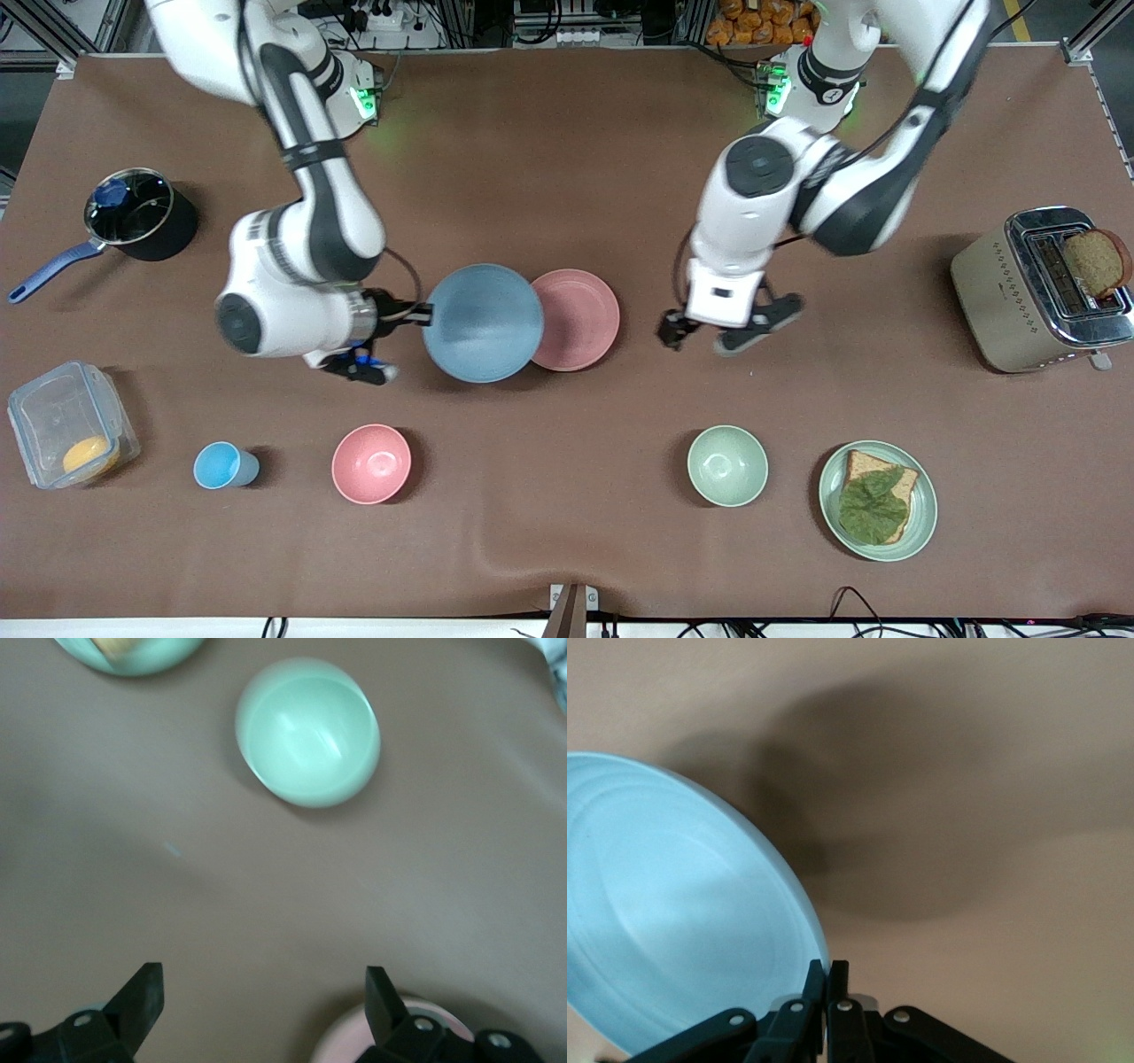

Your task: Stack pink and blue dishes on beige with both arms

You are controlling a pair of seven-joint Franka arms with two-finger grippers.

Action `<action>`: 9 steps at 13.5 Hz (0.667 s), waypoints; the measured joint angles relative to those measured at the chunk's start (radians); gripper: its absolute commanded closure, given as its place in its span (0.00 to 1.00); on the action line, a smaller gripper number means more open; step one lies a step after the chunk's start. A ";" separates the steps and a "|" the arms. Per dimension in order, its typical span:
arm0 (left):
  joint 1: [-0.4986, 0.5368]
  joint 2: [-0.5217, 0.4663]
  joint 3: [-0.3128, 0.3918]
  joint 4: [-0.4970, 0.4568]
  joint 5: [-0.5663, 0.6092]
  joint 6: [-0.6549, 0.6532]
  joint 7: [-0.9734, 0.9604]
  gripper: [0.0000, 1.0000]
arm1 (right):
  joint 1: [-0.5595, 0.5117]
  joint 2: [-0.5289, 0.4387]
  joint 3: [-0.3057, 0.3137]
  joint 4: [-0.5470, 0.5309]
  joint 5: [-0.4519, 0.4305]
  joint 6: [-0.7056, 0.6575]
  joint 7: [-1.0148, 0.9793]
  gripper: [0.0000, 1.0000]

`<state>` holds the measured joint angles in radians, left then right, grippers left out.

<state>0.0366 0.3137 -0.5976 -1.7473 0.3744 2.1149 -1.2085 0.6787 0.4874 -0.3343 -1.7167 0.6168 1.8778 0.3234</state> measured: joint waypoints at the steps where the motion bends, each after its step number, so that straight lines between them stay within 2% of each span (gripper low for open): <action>1: 0.032 -0.035 0.000 -0.001 0.000 -0.032 0.053 0.00 | 0.045 0.007 0.000 -0.003 0.000 0.037 0.040 1.00; 4: 0.092 -0.118 0.000 0.000 -0.006 -0.116 0.168 0.00 | 0.138 0.042 -0.001 -0.005 0.000 0.135 0.162 0.99; 6: 0.147 -0.169 0.006 0.008 -0.074 -0.147 0.305 0.00 | 0.156 0.064 -0.002 -0.007 0.000 0.152 0.189 0.98; 7: 0.163 -0.196 0.034 0.012 -0.122 -0.163 0.403 0.00 | 0.156 0.072 -0.005 -0.011 0.000 0.154 0.192 0.98; 9: 0.139 -0.244 0.155 0.018 -0.202 -0.234 0.583 0.00 | 0.155 0.077 -0.010 -0.019 0.000 0.158 0.192 0.96</action>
<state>0.1752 0.0698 -0.4429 -1.7292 0.1728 1.8811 -0.6259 0.8339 0.5646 -0.3448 -1.7355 0.6169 2.0359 0.5156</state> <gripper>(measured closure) 0.000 0.969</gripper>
